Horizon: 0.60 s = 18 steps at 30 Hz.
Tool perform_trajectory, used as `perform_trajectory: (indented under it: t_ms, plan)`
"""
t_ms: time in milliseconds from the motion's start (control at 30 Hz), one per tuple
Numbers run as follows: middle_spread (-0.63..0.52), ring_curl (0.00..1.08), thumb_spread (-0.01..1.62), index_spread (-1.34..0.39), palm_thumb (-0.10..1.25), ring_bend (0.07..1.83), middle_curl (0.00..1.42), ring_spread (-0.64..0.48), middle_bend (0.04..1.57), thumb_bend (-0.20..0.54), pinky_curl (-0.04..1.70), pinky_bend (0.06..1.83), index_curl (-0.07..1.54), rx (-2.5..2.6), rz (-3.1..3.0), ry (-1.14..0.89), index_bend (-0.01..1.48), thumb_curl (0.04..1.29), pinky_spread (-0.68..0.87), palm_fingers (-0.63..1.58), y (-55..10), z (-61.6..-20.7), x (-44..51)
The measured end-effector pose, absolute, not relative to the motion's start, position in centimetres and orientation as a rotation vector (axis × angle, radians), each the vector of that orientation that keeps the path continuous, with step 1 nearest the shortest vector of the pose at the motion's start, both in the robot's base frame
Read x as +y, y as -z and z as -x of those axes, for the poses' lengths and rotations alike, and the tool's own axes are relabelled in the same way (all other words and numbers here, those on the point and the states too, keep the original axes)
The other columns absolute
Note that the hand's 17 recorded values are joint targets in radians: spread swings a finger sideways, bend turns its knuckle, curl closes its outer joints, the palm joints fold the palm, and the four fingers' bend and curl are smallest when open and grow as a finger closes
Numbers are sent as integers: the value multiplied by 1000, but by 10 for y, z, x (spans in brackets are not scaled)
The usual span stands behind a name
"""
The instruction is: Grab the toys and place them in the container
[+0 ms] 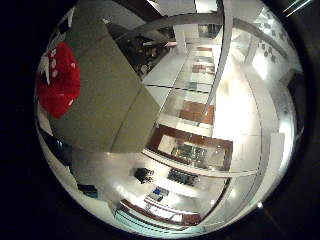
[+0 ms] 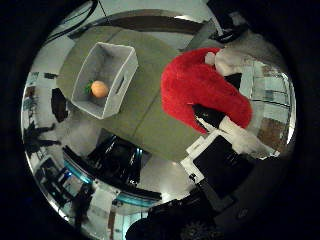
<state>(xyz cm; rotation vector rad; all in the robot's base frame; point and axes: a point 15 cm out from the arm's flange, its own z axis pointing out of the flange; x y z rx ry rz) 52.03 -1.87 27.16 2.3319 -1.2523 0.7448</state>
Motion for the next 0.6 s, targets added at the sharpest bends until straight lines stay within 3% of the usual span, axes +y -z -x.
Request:
perform_trajectory:
  t_ms: [600]
  plan:
    - [-342,86,897,-357,1030,159,487,-28,507,-20,75,191,562,-1196,-2509,-603,1390,353,271,374,-296,-455,103]
